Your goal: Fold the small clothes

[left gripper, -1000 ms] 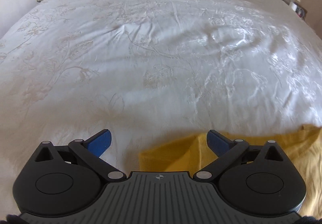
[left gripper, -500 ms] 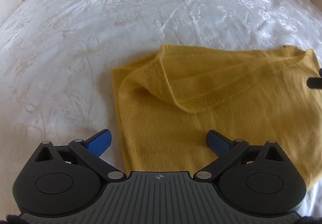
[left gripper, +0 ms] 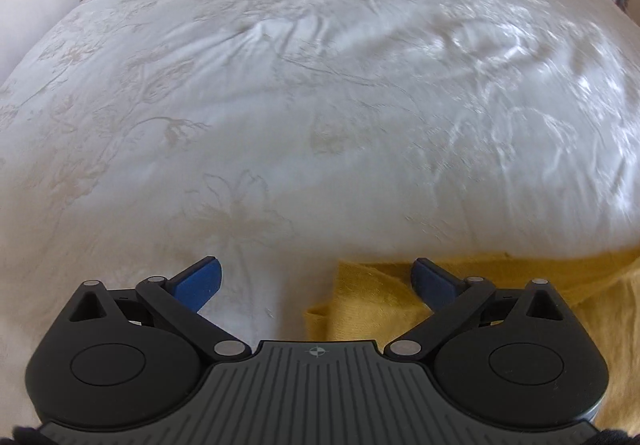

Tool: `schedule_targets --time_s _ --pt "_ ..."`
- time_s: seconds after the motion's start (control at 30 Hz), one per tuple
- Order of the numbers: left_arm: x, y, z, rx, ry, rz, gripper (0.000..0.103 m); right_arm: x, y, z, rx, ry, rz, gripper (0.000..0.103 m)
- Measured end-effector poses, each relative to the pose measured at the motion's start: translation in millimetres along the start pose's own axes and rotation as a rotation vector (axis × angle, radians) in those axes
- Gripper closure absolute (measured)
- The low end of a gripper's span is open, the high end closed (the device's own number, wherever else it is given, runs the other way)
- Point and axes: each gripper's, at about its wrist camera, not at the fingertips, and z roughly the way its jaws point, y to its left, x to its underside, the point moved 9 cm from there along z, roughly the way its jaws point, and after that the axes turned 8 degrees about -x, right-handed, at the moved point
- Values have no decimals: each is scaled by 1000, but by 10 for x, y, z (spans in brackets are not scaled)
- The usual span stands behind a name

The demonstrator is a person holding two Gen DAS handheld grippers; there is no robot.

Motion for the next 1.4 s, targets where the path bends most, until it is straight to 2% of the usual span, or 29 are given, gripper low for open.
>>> schedule_targets --time_s 0.07,0.17,0.27,0.4,0.53,0.6,0.67,0.73,0.87,0.93,1.03,1.13,1.27,1.33,1.4 --pt "-18 34 -34 -2 2 -26 0 -12 -44 -17 8 -5 25 1" --pt "16 0 -179 36 -18 -42 0 -18 -53 -79 4 -17 38 1" --pt "183 -124 -326 61 -27 23 0 20 -45 -170 -8 -27 59 0" --pt "667 -337 -460 85 10 135 0 283 11 -221 3 27 23 1" --pt "1256 -456 -531 96 71 229 0 729 48 -274 32 114 -31 1" --pt "1465 -421 -586 119 95 199 0 924 44 -341 50 136 -52 1" --pt "1633 -350 -618 138 147 143 0 1073 10 -432 39 140 -7 1" --pt "1743 -297 -652 138 161 127 0 1192 -36 -499 53 158 21 0" --pt "1814 -254 -725 129 180 135 0 1348 -90 -605 71 176 68 0" --pt "1736 -260 -813 126 158 119 0 1352 -96 -668 92 179 83 1" --pt "1536 -390 -1008 182 94 58 0 1297 -54 -818 119 141 105 0" --pt "1421 -708 -1115 274 76 38 0 1266 46 -964 103 93 125 0" --pt "1531 -1245 -1128 355 76 131 0 1323 143 -1083 107 81 146 0" --pt "1718 -1462 -1066 344 113 207 0 1377 163 -1124 109 84 165 0" --pt "1877 -1572 -993 274 122 288 0 1424 178 -1160 117 85 172 0"
